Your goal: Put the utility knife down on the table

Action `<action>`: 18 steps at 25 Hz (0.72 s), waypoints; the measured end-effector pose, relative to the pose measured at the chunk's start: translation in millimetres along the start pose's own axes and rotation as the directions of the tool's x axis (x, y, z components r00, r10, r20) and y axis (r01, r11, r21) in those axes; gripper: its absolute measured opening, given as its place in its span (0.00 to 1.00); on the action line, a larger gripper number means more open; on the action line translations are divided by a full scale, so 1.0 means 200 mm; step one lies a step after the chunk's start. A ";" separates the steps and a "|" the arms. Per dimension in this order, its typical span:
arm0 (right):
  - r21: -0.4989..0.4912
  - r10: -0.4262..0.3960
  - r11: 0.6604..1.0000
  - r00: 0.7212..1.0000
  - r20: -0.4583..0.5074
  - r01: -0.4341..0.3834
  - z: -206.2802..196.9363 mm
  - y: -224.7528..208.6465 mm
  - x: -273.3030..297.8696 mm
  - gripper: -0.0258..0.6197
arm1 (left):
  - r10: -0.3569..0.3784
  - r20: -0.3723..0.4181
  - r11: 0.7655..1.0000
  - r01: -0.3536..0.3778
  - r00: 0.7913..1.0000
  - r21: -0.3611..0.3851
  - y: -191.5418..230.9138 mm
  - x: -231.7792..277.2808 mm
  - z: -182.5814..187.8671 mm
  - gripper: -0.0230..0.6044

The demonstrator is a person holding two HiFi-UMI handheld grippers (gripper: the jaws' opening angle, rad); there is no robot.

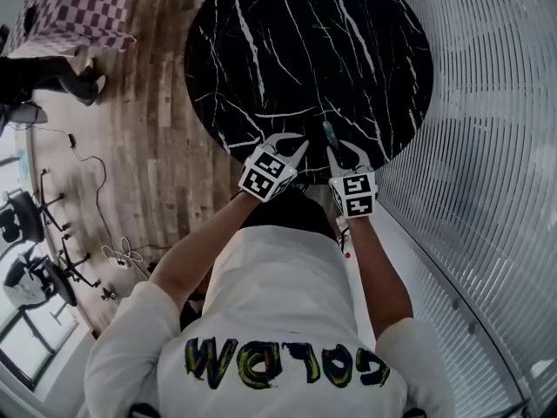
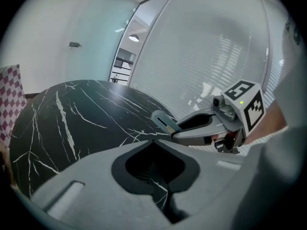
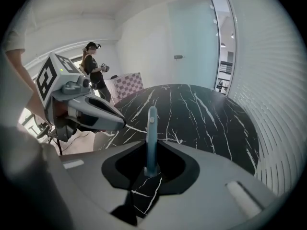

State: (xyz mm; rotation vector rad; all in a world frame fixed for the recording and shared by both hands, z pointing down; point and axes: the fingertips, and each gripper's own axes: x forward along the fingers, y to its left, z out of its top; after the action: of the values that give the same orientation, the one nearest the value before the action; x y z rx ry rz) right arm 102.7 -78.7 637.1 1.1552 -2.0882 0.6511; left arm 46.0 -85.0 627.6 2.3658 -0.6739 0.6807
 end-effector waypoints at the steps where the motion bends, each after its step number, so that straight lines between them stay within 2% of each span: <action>1: 0.004 0.001 1.000 1.000 -0.010 -0.001 -0.02 -0.01 0.02 0.15 | -0.002 -0.010 1.000 0.002 1.000 0.001 0.01 0.02 -0.02 0.04; 11: 0.028 0.006 1.000 0.995 -0.097 -0.004 -0.16 -0.02 0.17 0.15 | -0.004 -0.083 1.000 0.003 0.997 -0.018 0.06 0.22 -0.14 0.04; 18: -0.007 0.006 1.000 0.989 -0.151 -0.007 -0.22 -0.03 0.26 0.15 | -0.015 -0.133 1.000 0.017 0.991 0.011 0.08 0.28 -0.23 0.04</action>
State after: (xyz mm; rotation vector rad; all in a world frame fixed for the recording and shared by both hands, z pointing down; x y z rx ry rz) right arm 101.8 -79.6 705.9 1.0609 -1.9663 0.7105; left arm 64.5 -84.3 699.9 2.3101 -0.5936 0.8298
